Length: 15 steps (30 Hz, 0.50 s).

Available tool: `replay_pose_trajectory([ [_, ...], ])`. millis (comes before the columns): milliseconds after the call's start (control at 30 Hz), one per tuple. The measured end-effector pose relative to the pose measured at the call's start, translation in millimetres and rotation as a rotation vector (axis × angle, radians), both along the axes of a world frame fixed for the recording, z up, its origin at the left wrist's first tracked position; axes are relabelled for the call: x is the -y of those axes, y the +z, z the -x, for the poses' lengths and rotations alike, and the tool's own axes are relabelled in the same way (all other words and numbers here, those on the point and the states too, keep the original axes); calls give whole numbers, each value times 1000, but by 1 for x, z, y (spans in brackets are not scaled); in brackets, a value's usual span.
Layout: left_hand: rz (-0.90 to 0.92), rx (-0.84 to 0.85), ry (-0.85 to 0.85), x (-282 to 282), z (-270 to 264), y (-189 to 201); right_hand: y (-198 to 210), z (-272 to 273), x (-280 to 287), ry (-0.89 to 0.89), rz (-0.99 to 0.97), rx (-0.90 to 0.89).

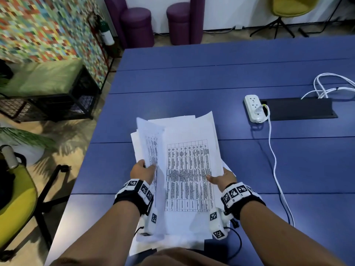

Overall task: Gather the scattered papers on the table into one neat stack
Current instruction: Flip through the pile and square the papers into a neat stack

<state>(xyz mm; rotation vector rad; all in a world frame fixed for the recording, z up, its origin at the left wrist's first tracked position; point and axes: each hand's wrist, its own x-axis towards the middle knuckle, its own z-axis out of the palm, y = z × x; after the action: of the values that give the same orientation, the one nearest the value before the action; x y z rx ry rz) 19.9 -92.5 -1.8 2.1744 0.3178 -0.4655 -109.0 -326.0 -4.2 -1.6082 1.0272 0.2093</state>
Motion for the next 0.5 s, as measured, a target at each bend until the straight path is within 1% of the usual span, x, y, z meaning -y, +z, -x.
replay_pose_trajectory([
  [67,16,-27,-24,0,0,2,-2,1,1,-8,-21,2],
  [133,63,-47,-5,-3,-2,2,2,1,4,6,-39,-8],
  [233,52,-137,38,-14,-4,-2,6,0,10,35,-90,-50],
  [300,159,-197,104,-23,-4,-6,13,0,13,80,-92,-76],
  [400,291,-215,212,-29,5,-5,19,0,13,130,-88,-114],
  [433,358,-259,245,-29,10,-2,25,0,9,149,-81,-122],
  [467,434,-304,240,-29,15,-1,25,-1,3,143,-69,-135],
  [500,505,-309,186,-27,20,2,26,-3,-3,139,-55,-142],
])
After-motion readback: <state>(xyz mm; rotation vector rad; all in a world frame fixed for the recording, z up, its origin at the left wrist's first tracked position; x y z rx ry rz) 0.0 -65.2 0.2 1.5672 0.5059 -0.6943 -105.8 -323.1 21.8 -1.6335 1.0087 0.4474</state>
